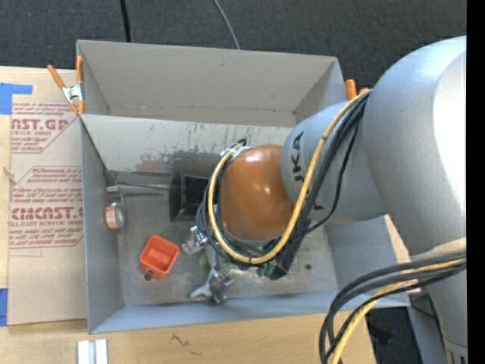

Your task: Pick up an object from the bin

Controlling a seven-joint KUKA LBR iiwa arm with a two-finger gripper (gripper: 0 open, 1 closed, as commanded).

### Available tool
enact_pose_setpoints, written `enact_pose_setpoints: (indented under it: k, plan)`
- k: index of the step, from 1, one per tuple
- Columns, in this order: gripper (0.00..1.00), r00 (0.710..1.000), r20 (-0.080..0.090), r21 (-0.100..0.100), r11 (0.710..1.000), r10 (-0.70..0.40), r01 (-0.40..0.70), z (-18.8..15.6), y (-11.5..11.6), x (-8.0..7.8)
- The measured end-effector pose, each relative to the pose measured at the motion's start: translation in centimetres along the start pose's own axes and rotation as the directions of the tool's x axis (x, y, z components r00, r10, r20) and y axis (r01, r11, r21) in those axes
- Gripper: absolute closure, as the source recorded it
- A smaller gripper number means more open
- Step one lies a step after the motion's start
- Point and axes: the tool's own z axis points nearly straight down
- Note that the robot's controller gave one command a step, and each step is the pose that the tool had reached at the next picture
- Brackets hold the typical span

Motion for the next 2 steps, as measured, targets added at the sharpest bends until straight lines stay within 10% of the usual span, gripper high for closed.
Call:
enact_pose_setpoints:
  k: [1,2]
  plan:
    - [0.00,0.996,-0.022,-0.008,0.996,-0.092,0.092,-6.6,-0.8,1.0]
    - [0.00,0.999,-0.012,-0.004,0.999,-0.038,0.038,-3.9,-0.4,0.2]
